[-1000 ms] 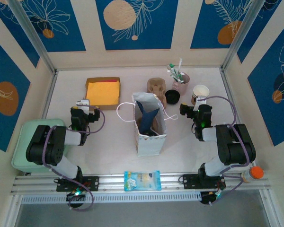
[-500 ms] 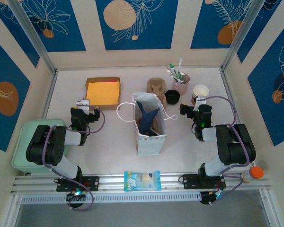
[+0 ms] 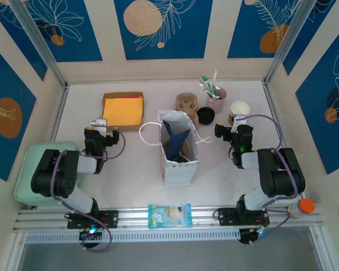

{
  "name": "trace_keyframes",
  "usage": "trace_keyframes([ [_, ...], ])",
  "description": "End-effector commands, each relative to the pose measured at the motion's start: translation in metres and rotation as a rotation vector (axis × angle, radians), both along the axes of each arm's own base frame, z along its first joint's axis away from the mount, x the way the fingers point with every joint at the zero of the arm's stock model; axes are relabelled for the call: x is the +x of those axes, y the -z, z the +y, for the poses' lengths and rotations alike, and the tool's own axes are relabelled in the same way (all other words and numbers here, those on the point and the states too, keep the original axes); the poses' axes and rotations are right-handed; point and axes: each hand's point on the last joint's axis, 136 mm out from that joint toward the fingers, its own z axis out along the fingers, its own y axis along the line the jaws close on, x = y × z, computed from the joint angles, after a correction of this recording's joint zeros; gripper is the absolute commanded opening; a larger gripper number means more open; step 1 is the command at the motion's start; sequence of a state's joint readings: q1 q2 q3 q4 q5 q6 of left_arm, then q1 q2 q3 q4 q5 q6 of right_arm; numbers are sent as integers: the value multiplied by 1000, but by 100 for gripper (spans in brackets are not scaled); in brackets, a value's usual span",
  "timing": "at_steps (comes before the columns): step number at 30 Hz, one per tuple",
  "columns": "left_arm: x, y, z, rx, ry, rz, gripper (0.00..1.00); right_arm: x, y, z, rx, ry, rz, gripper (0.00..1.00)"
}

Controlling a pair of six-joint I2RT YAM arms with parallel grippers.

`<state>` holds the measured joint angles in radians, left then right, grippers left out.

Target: Pack the takeout coffee

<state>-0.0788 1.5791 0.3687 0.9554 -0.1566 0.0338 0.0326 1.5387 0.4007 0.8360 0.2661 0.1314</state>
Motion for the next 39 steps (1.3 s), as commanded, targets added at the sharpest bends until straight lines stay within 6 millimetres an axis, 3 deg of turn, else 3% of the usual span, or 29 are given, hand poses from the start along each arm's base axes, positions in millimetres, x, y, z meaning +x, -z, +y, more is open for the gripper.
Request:
trace_keyframes([
  [1,0,-5,-3,-14,20,-16,100,0,-6,-2,-1,15,-22,99],
  [24,1,-4,-3,-13,20,-10,100,0,-6,-2,-1,16,-23,99],
  [30,1,-3,-17,-12,104,0,99,1,-6,-2,2,13,-19,99],
  [39,2,-3,-17,-36,122,8,100,0,-6,-1,1,12,-21,99],
])
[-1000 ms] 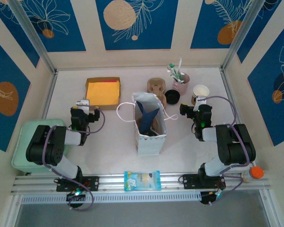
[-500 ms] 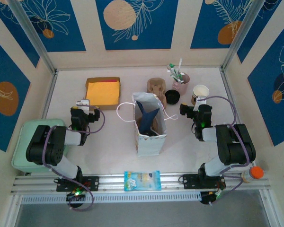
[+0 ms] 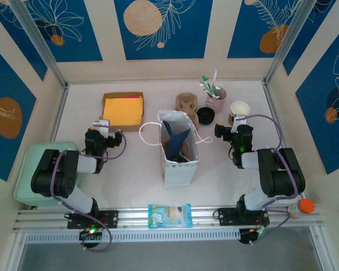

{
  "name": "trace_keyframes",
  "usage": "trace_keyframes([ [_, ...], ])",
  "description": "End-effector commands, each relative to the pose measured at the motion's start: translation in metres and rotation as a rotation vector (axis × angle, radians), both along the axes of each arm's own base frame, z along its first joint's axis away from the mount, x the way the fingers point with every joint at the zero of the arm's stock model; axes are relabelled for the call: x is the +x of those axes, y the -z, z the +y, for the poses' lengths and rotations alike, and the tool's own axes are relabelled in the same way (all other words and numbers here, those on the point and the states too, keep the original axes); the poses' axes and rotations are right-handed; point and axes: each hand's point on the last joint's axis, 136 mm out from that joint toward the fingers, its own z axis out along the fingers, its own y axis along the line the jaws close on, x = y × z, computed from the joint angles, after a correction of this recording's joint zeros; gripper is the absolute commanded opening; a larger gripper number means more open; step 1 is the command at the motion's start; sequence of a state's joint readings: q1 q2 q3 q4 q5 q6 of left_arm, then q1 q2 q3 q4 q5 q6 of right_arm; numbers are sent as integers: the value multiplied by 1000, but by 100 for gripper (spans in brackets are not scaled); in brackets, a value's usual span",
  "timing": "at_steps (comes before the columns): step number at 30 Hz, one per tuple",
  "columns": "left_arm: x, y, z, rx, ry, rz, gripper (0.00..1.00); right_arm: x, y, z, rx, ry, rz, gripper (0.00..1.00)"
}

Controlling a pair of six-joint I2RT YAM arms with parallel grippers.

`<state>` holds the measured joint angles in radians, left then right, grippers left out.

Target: Pack the takeout coffee

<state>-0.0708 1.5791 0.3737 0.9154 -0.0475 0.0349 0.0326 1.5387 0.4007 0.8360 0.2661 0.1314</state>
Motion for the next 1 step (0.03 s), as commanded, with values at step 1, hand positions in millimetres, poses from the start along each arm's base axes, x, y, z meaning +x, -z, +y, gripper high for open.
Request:
trace_keyframes([
  [1,3,-11,-2,-1,26,-34,100,0,-7,-1,2,11,-23,99],
])
